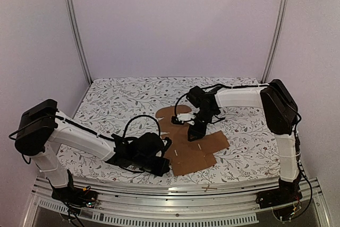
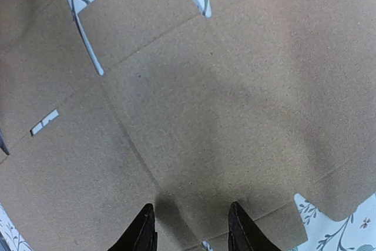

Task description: Fold the paper box

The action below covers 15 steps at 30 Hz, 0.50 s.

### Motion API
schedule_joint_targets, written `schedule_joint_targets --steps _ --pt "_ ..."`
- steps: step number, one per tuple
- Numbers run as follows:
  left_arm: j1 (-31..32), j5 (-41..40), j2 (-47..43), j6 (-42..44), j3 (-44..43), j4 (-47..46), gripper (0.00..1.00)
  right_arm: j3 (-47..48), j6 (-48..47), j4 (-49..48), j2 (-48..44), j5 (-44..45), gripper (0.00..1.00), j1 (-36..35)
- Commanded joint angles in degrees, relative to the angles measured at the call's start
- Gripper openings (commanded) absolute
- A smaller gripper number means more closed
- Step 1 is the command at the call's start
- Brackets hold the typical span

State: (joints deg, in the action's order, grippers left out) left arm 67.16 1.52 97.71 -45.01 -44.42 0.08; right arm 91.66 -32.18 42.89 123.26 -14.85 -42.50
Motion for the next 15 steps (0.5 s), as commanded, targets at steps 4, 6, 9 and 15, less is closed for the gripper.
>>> schedule_joint_targets --steps 4,6,9,15 --pt "3.0 1.6 1.3 3.1 -2.3 2.7 0.00 -0.5 3.2 2.8 4.5 5.0 0.39 -0.7" --pt "3.9 2.4 3.2 4.7 -4.6 3.5 0.00 0.4 4.7 4.0 6.2 5.1 0.39 -0.8" --pt "5.1 1.6 5.8 6.6 -8.2 5.3 0.00 1.0 6.5 4.6 7.7 5.5 0.38 -0.9" --pt "5.3 -1.3 6.5 7.7 -11.8 7.2 0.00 0.9 7.7 5.1 8.3 4.8 0.38 -0.9"
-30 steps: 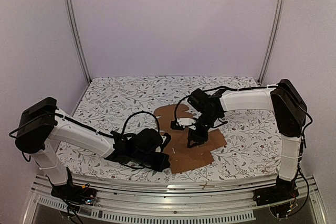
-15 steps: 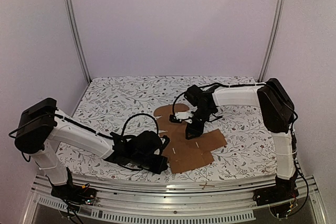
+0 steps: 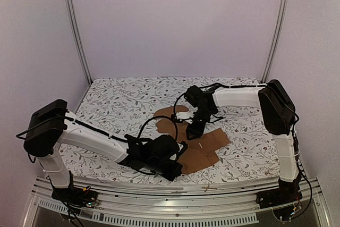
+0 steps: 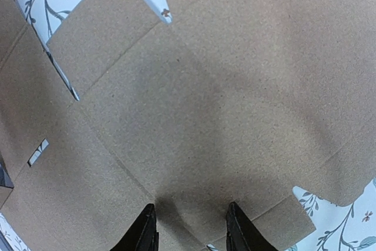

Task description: Fold the paper box

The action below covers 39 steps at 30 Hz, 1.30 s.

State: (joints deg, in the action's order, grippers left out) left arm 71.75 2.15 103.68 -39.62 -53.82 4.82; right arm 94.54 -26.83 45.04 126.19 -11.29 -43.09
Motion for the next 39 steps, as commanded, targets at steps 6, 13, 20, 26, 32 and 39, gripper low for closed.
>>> schedule_joint_targets --steps 6,13,20,26,32,39 --pt "0.7 -3.6 0.7 2.7 -4.9 1.5 0.00 -2.2 3.4 3.4 6.0 0.1 0.38 -0.2" --pt "0.7 -0.6 6.2 3.9 -10.4 1.6 0.00 -1.8 4.7 3.9 7.9 -0.4 0.38 -0.2" --pt "0.6 0.5 10.5 4.5 -14.7 3.0 0.00 -1.6 5.2 4.4 8.8 -1.0 0.37 -0.3" --pt "0.6 -0.3 11.5 6.1 -17.9 5.3 0.00 -1.1 5.3 5.2 9.0 -2.0 0.38 0.0" --pt "0.3 -0.1 12.1 6.8 -18.3 7.6 0.00 0.7 6.5 9.2 1.1 -6.0 0.45 3.6" --pt "0.7 -0.5 5.7 7.3 -11.9 8.7 0.00 -5.5 10.5 9.8 -14.6 -8.7 0.50 4.6"
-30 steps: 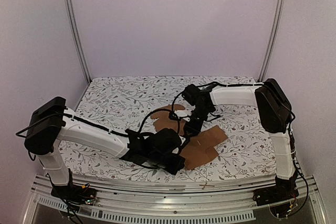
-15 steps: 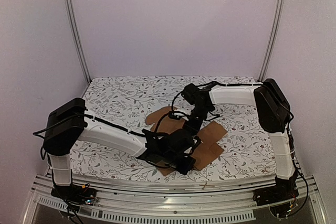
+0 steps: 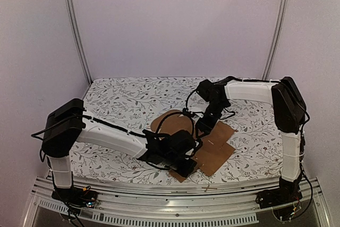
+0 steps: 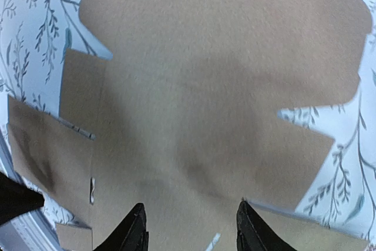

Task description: Fold the paper box

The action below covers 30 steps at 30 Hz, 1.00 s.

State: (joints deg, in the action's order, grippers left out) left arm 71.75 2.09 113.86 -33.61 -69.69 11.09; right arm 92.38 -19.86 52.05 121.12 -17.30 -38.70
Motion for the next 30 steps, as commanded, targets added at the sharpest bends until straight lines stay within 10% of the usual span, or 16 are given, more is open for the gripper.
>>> schedule_joint_targets --steps 1,14,30 --pt "0.7 -0.8 -6.0 1.1 5.2 2.5 0.00 -5.0 4.5 2.6 -10.6 -3.0 0.51 -0.1" --pt "-4.1 -12.4 -24.6 -11.1 25.3 -3.8 0.00 -17.7 5.9 1.4 -16.1 19.4 0.64 -19.2" --pt "-11.7 -22.2 -38.8 -17.0 33.3 -2.0 0.00 -16.3 7.7 3.7 -9.9 24.8 0.79 -29.0"
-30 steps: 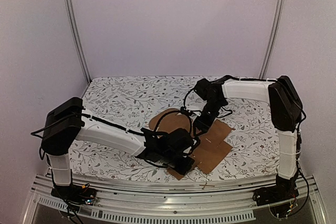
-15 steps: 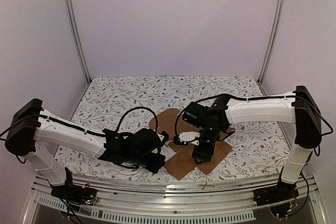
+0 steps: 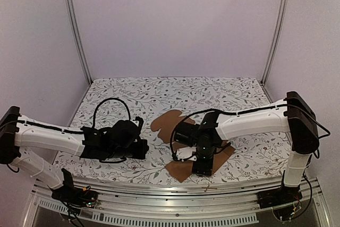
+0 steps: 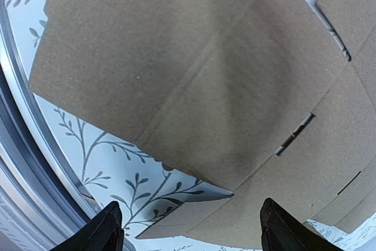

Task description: Fold the paper box

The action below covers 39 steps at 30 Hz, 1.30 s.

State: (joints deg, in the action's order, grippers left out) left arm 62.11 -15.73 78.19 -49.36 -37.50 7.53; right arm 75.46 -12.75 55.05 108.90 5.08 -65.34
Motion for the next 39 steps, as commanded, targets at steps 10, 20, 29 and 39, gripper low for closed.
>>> schedule_joint_targets --steps 10,20,29,39 --pt "-10.6 8.3 14.3 10.4 -17.3 -0.7 0.02 -0.9 0.4 -1.1 2.1 11.4 0.61 -3.5" --pt "-8.2 24.3 37.4 7.8 -32.0 -9.8 0.02 -3.4 0.2 -1.1 -0.9 10.2 0.44 -0.8" --pt "-5.2 25.0 42.0 8.3 -33.2 -7.8 0.02 -4.8 -0.2 -0.9 -2.9 9.0 0.41 2.9" --pt "-5.2 24.7 44.8 9.4 -32.7 -3.9 0.01 -5.5 -1.3 0.6 -3.5 6.0 0.34 7.6"
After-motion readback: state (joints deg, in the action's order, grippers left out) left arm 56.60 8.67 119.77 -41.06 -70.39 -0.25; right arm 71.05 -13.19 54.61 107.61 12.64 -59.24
